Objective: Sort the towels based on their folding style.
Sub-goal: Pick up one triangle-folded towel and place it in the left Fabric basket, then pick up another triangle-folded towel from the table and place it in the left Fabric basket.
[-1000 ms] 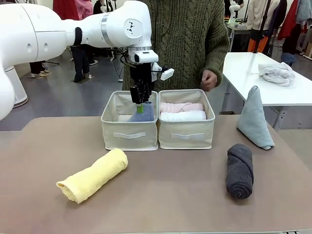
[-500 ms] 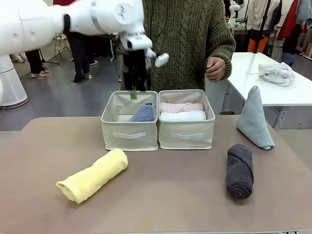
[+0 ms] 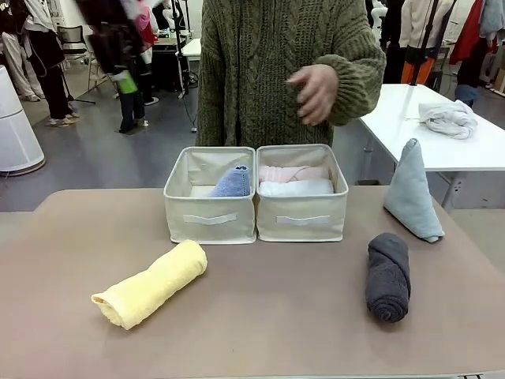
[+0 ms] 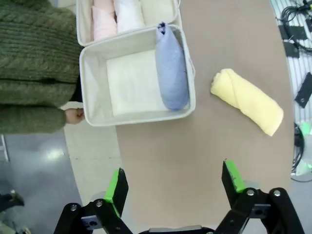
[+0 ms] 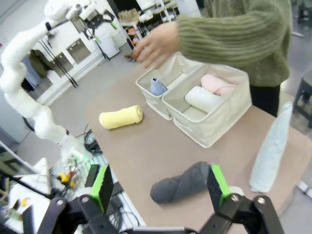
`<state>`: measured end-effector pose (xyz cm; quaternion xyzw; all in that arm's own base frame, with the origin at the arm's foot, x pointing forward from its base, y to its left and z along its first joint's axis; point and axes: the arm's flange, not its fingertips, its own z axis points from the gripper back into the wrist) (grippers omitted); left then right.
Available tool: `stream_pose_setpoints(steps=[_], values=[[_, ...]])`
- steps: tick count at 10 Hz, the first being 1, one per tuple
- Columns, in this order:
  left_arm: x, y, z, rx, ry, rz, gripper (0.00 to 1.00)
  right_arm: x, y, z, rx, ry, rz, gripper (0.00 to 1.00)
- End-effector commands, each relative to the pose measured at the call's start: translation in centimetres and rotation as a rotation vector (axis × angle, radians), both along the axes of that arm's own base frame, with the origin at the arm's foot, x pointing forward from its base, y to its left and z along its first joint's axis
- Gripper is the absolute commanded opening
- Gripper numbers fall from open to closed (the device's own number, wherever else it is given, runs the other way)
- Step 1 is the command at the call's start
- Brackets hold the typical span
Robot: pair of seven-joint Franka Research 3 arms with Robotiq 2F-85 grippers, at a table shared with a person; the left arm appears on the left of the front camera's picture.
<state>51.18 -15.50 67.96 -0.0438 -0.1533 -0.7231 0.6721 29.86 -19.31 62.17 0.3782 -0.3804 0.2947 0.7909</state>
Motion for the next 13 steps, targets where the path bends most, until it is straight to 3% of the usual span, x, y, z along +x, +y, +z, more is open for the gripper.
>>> stream_pose_setpoints(steps=[1,2,3,4,5,6,8,10,13], values=[[-3.7,0.9,-5.8,-0.049,-0.004,-0.014,1.0,0.0,0.1,0.0,0.007,-0.008,0.007,1.0],[-3.5,1.0,-6.4,-0.043,0.02,0.021,1.0,0.0,0.1,0.0,0.007,-0.008,0.007,1.0],[-1.7,1.8,-1.9,-0.02,0.002,0.017,1.0,0.0,0.1,0.0,0.007,-0.008,0.007,1.0],[-1.7,1.8,-1.9,-0.02,0.002,0.017,1.0,0.0,0.1,0.0,0.007,-0.008,0.007,1.0],[-2.9,2.2,-4.8,-0.024,0.022,0.029,1.0,0.0,0.1,0.0,0.007,-0.008,0.007,1.0],[-4.7,9.9,-1.7,-0.112,0.018,0.152,1.0,0.0,0.1,0.0,0.007,-0.008,0.007,1.0],[-10.5,24.9,-1.1,-0.31,0.037,0.372,1.0,0.0,0.1,0.0,0.007,-0.008,0.007,1.0],[-12.8,27.9,-3.4,-0.339,0.045,0.396,1.0,0.0,0.1,0.0,0.007,-0.008,0.007,1.0],[-11.4,28.0,-4.0,-0.341,0.079,0.404,1.0,0.0,0.1,0.0,0.007,-0.008,0.007,1.0]])
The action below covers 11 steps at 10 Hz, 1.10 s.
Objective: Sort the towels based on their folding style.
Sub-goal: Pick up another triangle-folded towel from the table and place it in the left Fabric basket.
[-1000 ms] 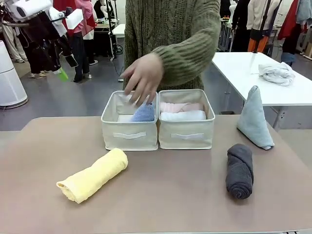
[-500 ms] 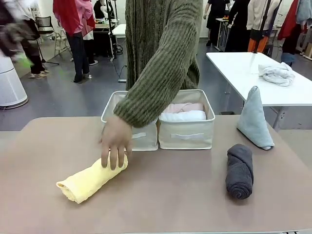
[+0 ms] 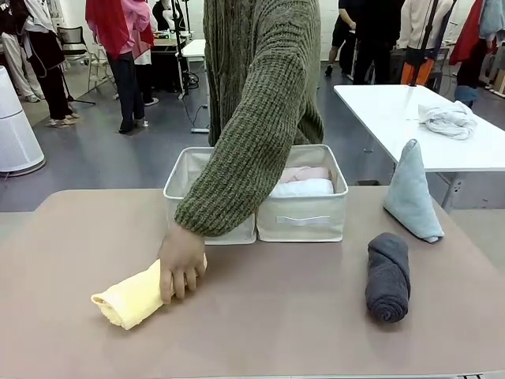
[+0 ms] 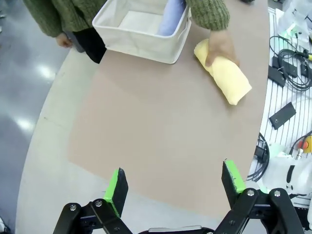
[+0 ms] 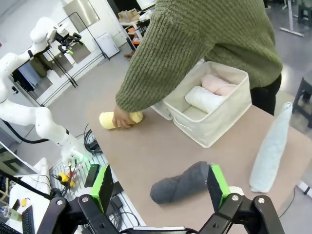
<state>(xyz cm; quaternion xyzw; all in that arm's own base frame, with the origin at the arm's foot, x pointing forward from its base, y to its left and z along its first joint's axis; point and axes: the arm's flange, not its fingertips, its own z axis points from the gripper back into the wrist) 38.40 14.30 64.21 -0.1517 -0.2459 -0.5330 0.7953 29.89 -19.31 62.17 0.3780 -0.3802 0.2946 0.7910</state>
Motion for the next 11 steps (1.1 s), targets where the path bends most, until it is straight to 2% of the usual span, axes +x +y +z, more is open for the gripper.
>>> stream_pose_setpoints(steps=[1,5,6,7,11], values=[[2.0,-1.9,-0.3,-0.01,0.001,-0.011,1.0,0.0,0.1,0.0,0.007,-0.008,0.007,1.0],[3.4,-2.6,-0.8,0.002,0.033,-0.007,1.0,0.0,0.1,0.0,0.007,-0.008,0.007,1.0],[3.5,-4.3,-1.1,0.084,0.086,0.058,1.0,0.0,0.1,0.0,0.007,-0.008,0.007,1.0],[2.7,-2.6,-1.3,0.012,0.029,-0.034,1.0,0.0,0.1,0.0,0.007,-0.008,0.007,1.0],[2.7,-2.6,-1.3,0.012,0.029,-0.034,1.0,0.0,0.1,0.0,0.007,-0.008,0.007,1.0]])
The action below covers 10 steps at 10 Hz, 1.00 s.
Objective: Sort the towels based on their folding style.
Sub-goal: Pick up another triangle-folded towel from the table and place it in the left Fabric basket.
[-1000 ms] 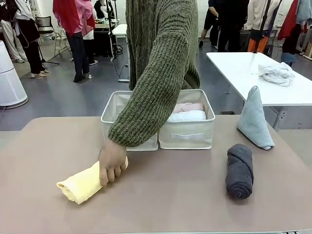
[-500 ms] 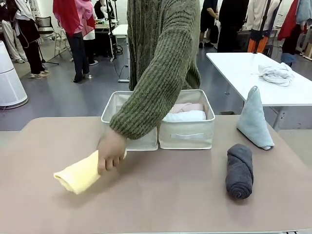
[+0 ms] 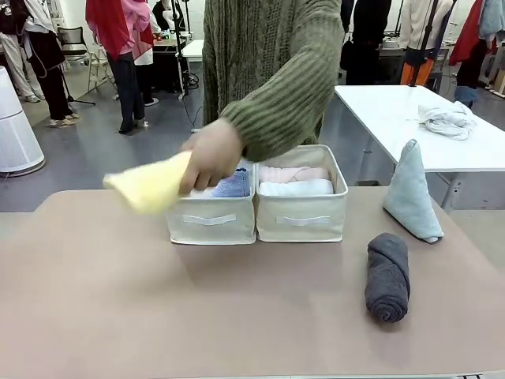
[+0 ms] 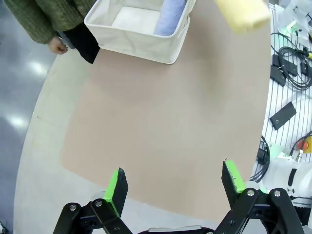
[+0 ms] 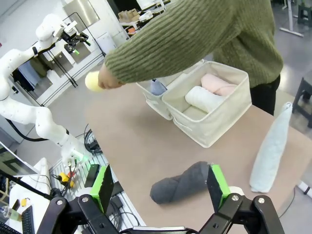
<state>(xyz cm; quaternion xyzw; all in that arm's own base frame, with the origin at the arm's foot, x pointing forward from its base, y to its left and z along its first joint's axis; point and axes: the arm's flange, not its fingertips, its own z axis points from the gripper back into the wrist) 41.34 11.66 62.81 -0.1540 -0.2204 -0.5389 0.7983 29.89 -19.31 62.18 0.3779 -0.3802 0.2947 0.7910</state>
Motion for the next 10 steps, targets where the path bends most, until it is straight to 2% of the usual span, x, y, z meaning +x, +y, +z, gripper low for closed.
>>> stream_pose_setpoints(steps=[1,2,3,4,5,7,10], values=[[0.0,-0.1,0.0,0.001,0.0,0.0,1.0,0.0,0.1,0.0,0.007,-0.008,0.007,1.0],[2.0,2.3,-0.3,-0.169,0.03,-0.111,1.0,0.0,0.1,0.0,0.007,-0.008,0.007,1.0],[3.8,4.7,-0.8,-0.277,-0.005,-0.145,1.0,0.0,0.1,0.0,0.007,-0.008,0.007,1.0],[4.2,5.5,-1.5,-0.333,-0.028,-0.161,1.0,0.0,0.1,0.0,0.007,-0.008,0.007,1.0],[4.2,6.2,-2.6,-0.372,-0.108,-0.166,1.0,0.0,0.1,0.0,0.007,-0.008,0.007,1.0],[4.5,7.0,-4.3,-0.432,-0.183,-0.177,1.0,0.0,0.1,0.0,0.007,-0.008,0.007,1.0],[2.1,9.1,-6.0,-0.445,-0.219,-0.139,1.0,0.0,0.1,0.0,0.007,-0.008,0.007,1.0]])
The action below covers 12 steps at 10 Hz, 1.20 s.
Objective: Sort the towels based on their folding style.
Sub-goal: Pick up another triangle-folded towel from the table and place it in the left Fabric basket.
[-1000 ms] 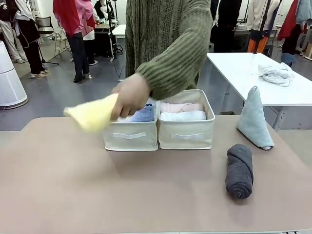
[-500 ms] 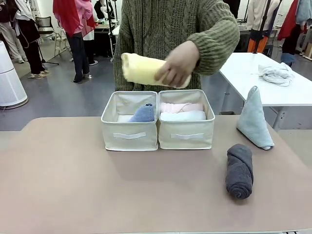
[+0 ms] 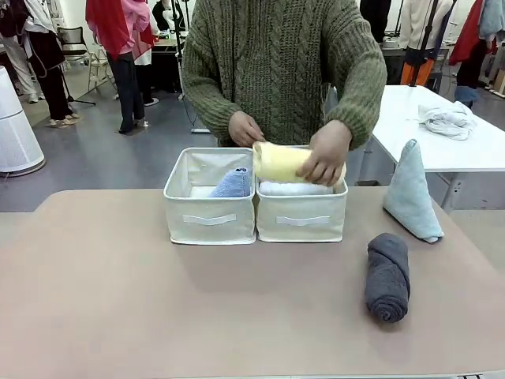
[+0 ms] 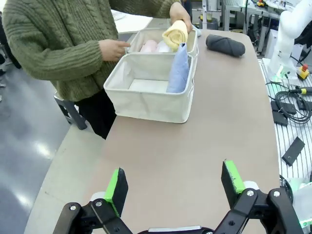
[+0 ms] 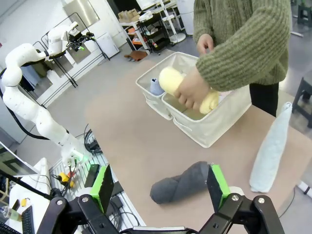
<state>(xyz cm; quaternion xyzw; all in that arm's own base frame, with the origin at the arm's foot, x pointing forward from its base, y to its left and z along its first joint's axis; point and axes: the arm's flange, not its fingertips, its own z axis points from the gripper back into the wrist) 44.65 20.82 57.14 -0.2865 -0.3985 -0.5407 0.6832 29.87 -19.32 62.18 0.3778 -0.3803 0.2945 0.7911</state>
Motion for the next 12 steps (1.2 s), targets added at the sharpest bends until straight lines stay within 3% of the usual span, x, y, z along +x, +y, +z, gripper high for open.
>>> stream_pose_setpoints(steps=[1,3,5,12], values=[[-2.3,0.7,-0.6,-0.018,-0.007,-0.02,1.0,0.0,0.1,0.0,0.007,-0.008,0.007,1.0],[-3.7,2.1,0.3,-0.077,0.033,-0.095,1.0,0.0,0.1,0.0,0.007,-0.008,0.007,1.0],[-4.5,3.0,0.9,-0.168,0.014,-0.193,1.0,0.0,0.1,0.0,0.007,-0.008,0.007,1.0],[-5.5,2.3,0.8,-0.155,0.038,-0.176,1.0,0.0,0.1,0.0,0.007,-0.008,0.007,1.0]])
